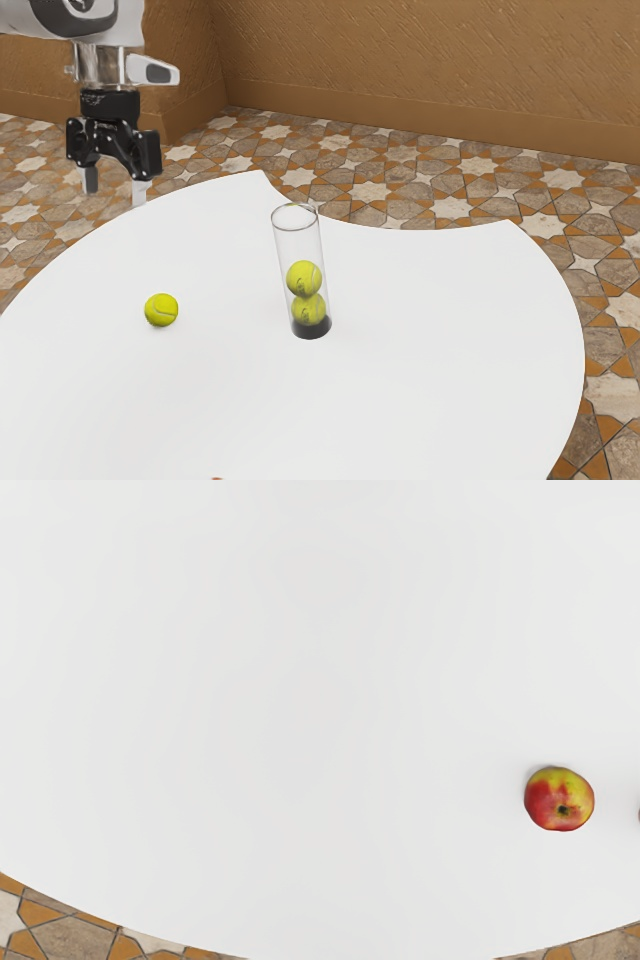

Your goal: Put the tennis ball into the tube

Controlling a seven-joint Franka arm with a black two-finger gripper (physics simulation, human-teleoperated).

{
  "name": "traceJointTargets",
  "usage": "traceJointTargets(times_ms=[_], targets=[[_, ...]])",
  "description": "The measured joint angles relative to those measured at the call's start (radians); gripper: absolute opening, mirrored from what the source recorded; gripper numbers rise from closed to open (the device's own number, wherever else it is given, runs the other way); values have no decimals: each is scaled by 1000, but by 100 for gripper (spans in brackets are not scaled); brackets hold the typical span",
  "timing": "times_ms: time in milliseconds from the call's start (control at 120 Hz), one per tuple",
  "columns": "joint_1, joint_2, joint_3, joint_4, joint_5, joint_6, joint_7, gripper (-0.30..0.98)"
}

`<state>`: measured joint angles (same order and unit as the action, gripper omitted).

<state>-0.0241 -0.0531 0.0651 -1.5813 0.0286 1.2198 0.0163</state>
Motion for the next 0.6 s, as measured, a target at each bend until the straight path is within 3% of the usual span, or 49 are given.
traceJointTargets(times_ms=[258,400,600], targets=[[1,-23,-6,-4,0,249,10,69],[29,-100,-7,-126,3,311,12,69],[107,-104,-7,-323,13,462,13,69]])
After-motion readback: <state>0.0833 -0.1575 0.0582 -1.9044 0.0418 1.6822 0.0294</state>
